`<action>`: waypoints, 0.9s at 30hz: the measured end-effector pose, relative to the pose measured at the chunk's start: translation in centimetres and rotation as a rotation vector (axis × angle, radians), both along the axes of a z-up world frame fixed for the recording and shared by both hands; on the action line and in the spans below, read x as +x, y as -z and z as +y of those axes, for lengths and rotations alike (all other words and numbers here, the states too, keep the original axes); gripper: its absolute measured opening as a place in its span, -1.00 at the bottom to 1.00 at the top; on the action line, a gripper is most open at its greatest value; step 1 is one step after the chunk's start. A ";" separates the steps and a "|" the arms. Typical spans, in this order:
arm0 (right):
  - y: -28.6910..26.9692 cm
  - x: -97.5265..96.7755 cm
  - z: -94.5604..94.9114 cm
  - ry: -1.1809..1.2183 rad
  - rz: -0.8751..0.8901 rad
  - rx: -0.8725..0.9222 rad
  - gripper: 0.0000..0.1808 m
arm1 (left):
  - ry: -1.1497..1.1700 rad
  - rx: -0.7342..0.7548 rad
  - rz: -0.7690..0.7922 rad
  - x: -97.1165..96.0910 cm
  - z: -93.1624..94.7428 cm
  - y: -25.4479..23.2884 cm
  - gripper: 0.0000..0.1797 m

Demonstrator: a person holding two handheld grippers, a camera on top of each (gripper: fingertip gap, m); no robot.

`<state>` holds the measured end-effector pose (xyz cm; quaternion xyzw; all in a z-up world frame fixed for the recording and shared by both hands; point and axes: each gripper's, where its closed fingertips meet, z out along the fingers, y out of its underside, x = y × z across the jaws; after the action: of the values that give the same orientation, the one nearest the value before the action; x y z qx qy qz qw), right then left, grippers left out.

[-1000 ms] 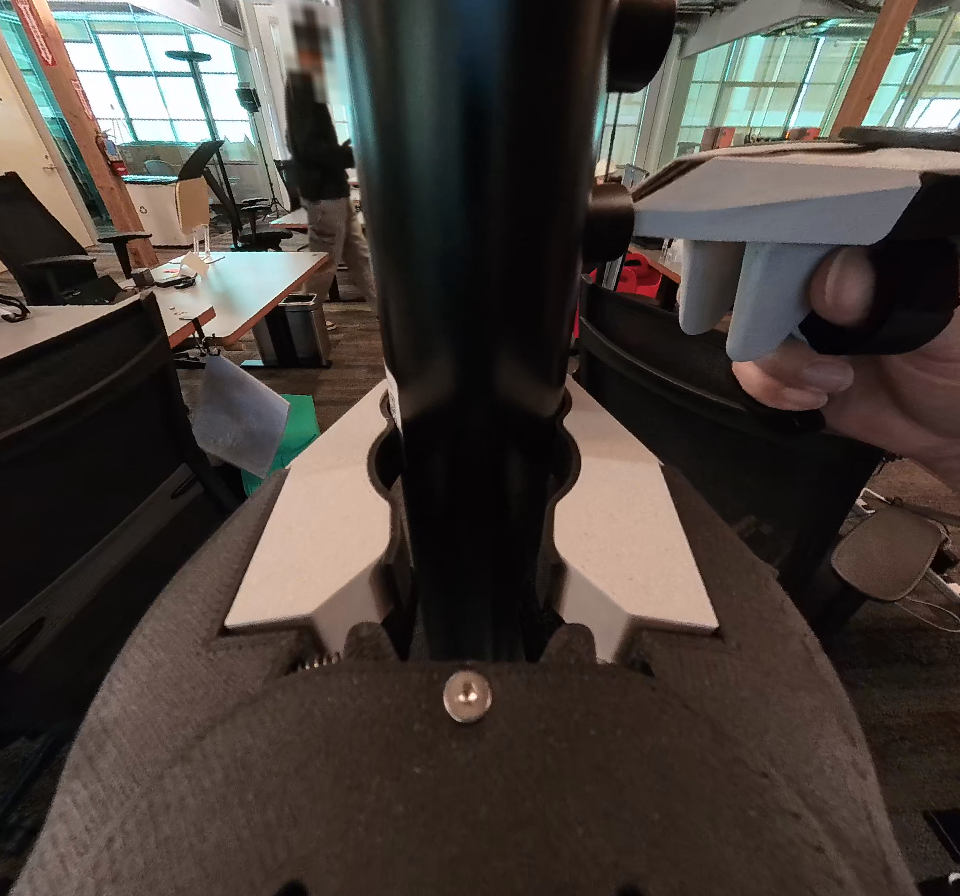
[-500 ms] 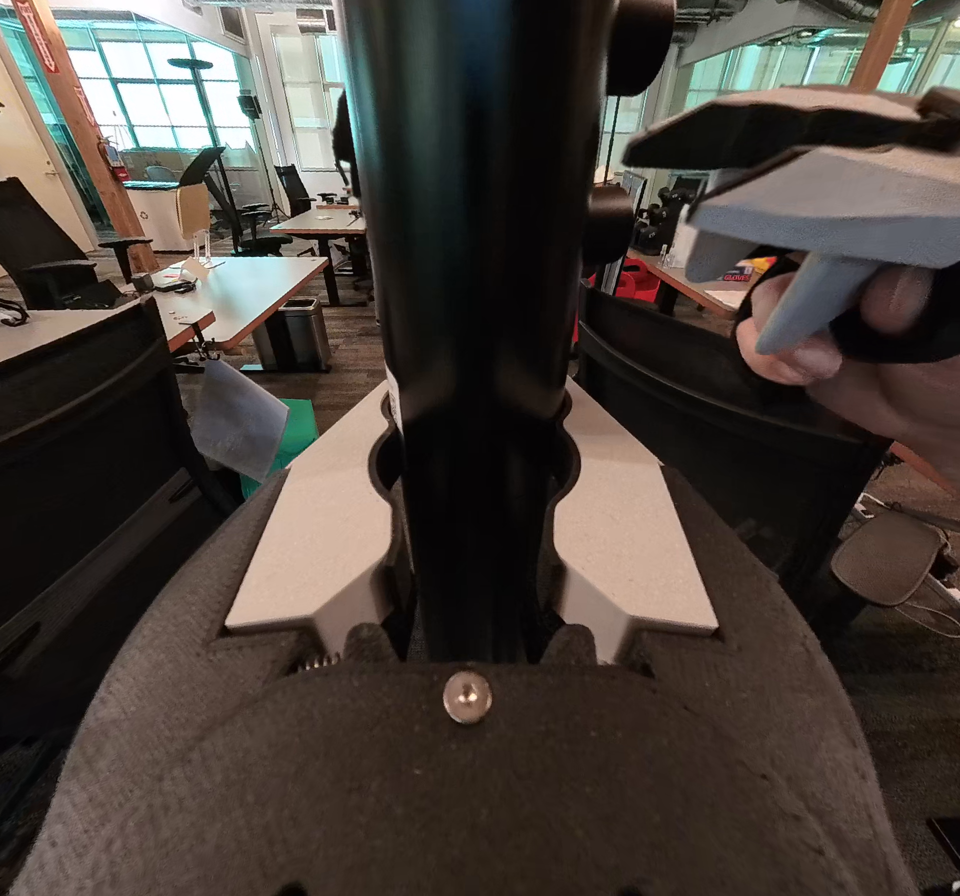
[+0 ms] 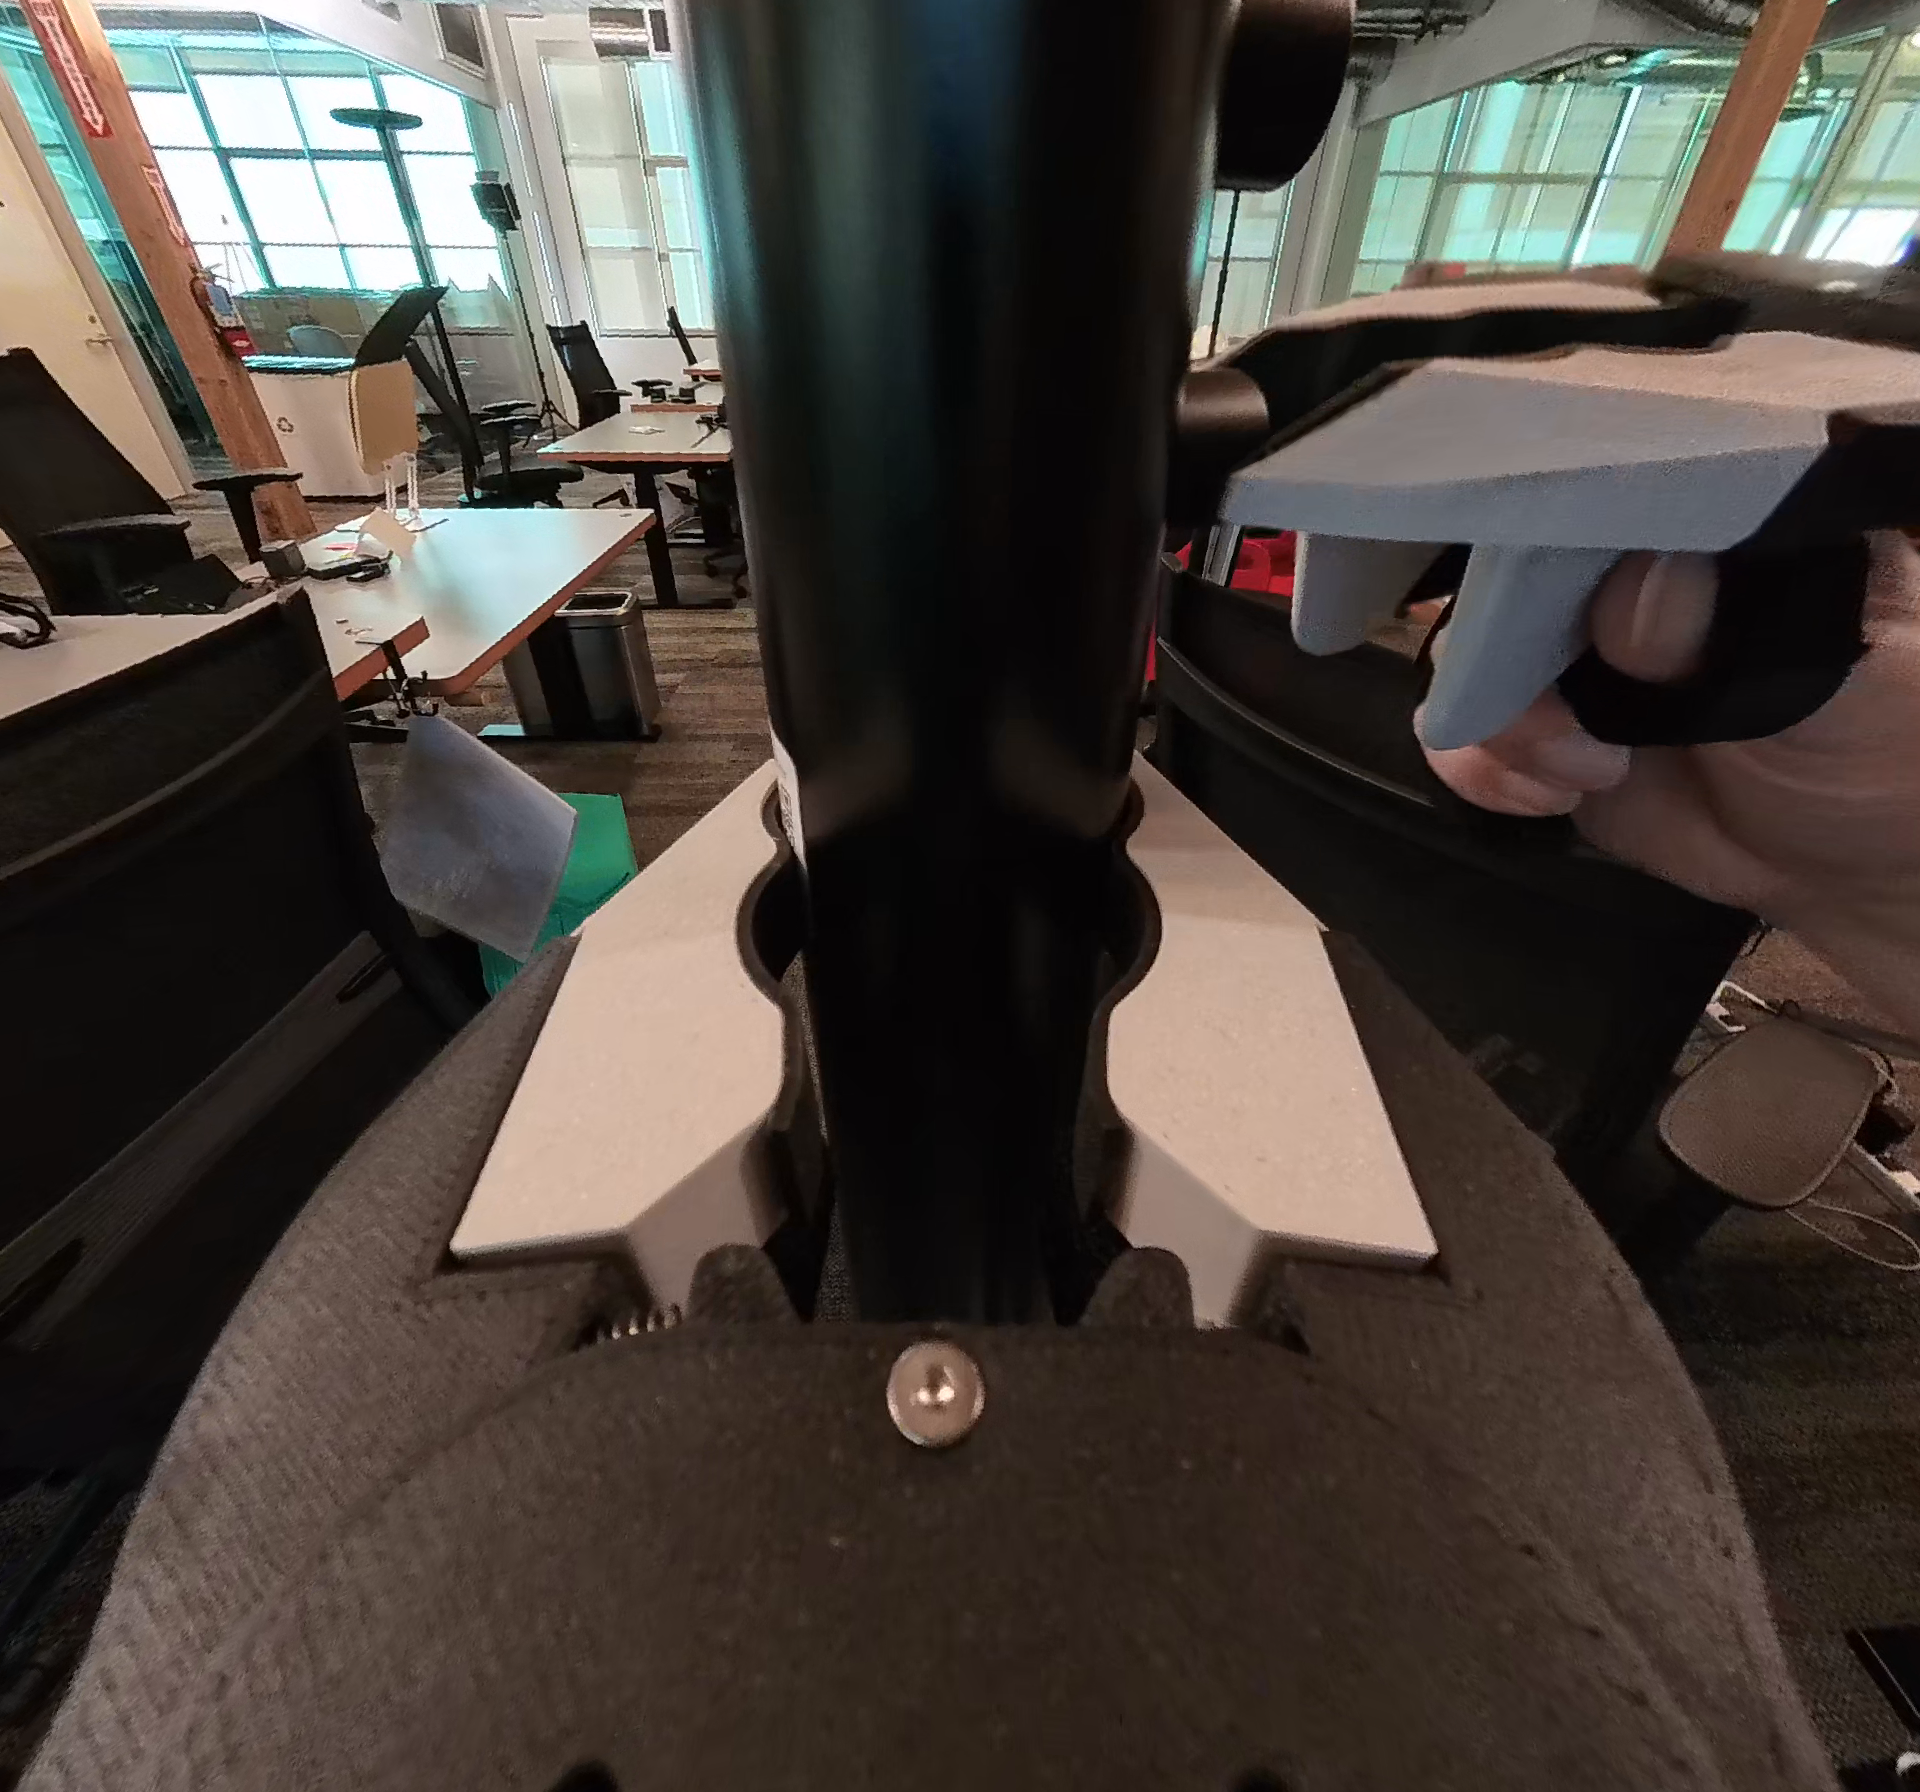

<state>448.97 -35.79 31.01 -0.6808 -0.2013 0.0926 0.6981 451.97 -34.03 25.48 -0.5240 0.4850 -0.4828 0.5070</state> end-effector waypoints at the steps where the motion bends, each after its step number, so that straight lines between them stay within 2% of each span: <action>1: 0.0 0.0 0.0 -0.012 0.042 -0.009 -0.81 | 0.000 0.000 0.000 0.0 0.0 0.0 -0.38; 8: 0.2 0.1 0.0 -0.025 0.102 -0.035 -0.82 | 0.002 0.001 0.000 -0.2 0.1 0.0 -0.38; 13: 0.0 0.0 -0.1 0.034 -0.130 0.049 -0.80 | 0.004 0.003 -0.001 0.0 0.2 0.0 -0.38; 18: -0.1 -0.1 -0.2 0.047 -0.263 0.095 -0.80 | 0.006 0.003 0.000 0.0 0.1 0.0 -0.38; 20: 0.0 -0.1 -0.1 0.031 -0.196 0.063 -0.80 | 0.006 0.003 0.000 0.0 0.0 0.1 -0.38; 27: -0.3 0.0 0.0 -0.025 0.259 -0.043 -0.82 | 0.004 -0.001 -0.001 -0.1 0.2 0.0 -0.38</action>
<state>448.97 -35.81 31.32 -0.6754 -0.1161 0.1928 0.7023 451.88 -33.83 25.46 -0.5230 0.4854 -0.4845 0.5061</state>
